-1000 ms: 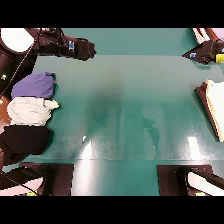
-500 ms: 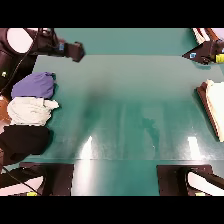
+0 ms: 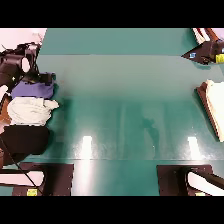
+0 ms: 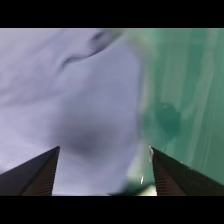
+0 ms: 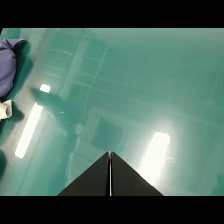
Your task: Fold the shirts.
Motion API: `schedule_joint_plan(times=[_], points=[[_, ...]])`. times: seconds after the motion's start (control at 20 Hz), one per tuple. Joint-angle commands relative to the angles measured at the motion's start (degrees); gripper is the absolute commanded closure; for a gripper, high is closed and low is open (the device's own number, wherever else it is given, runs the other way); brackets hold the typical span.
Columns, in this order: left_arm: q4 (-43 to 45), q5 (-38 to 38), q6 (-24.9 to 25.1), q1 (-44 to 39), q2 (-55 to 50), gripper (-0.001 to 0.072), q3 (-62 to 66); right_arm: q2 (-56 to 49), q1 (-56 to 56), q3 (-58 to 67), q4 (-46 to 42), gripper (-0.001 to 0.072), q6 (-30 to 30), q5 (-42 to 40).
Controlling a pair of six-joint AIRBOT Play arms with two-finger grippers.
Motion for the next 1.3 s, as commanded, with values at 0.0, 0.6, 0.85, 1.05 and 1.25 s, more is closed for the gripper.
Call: schedule_joint_plan(times=[0.0,0.6,0.85,1.05,1.25], points=[[0.9,1.1,-0.7,4.1,-3.3,0.0039,-1.8,0.0,0.0,0.0,0.0,0.0693,0.0,0.0],[-1.2,0.2,-0.1,3.5,7.9,0.0684,4.3,0.0,0.0,2.1,0.8,0.0693,0.0,-2.4],[-1.1,-5.4,6.1,-3.9,26.5,0.0684,22.2,0.0,0.0,12.9,0.4,0.0694,0.0,-7.8],[-1.2,-10.1,6.8,-15.2,33.1,0.0685,30.2,0.1,0.0,18.2,0.4,0.0693,0.0,-7.8],[-3.0,-19.0,1.4,-28.8,29.7,0.0685,27.6,0.1,0.0,19.0,0.4,0.0693,0.0,-4.8]])
